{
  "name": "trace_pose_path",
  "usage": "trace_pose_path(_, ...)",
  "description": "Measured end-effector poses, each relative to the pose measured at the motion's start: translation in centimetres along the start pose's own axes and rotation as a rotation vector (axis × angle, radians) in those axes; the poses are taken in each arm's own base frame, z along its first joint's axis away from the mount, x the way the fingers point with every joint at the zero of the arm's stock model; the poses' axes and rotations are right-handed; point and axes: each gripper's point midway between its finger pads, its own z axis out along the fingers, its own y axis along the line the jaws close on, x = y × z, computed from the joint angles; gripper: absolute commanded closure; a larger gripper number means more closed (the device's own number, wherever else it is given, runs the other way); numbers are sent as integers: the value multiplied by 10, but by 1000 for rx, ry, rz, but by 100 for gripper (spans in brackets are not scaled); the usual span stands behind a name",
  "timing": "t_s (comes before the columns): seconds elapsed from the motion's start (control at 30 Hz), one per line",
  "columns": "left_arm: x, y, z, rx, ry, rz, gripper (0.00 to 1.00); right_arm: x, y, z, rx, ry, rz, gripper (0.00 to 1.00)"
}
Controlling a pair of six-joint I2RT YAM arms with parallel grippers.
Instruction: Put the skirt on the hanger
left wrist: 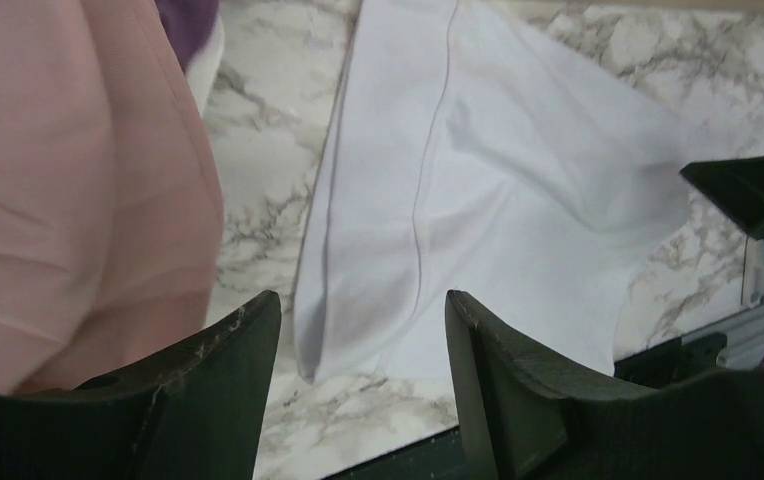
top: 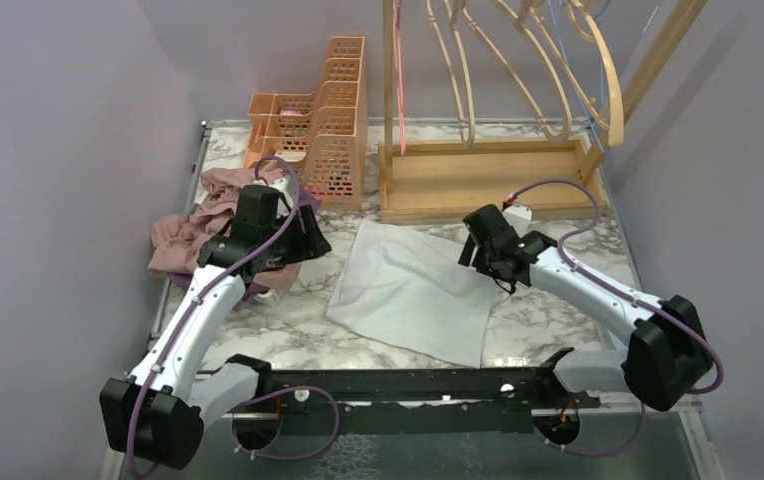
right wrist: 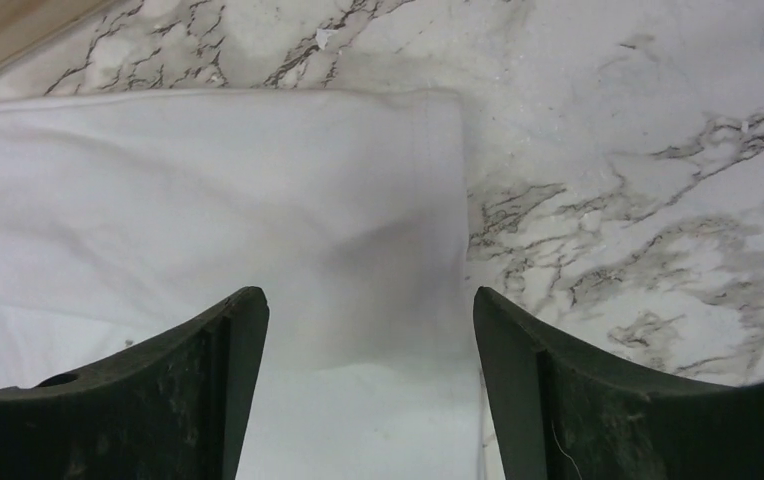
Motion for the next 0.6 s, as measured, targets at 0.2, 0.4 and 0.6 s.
trace_pose_path(0.2,73,8,13,10,167,-42,37,5,-7,-35,-89,38,28,23)
trace_pose_path(0.4,122,7,22,-22,291,-71,46,73,-31,-38,-101,280,4,27)
trace_pose_path(0.6,142,21,39,-106,324,-101,48,119,-41,-40,-115,469,-41,27)
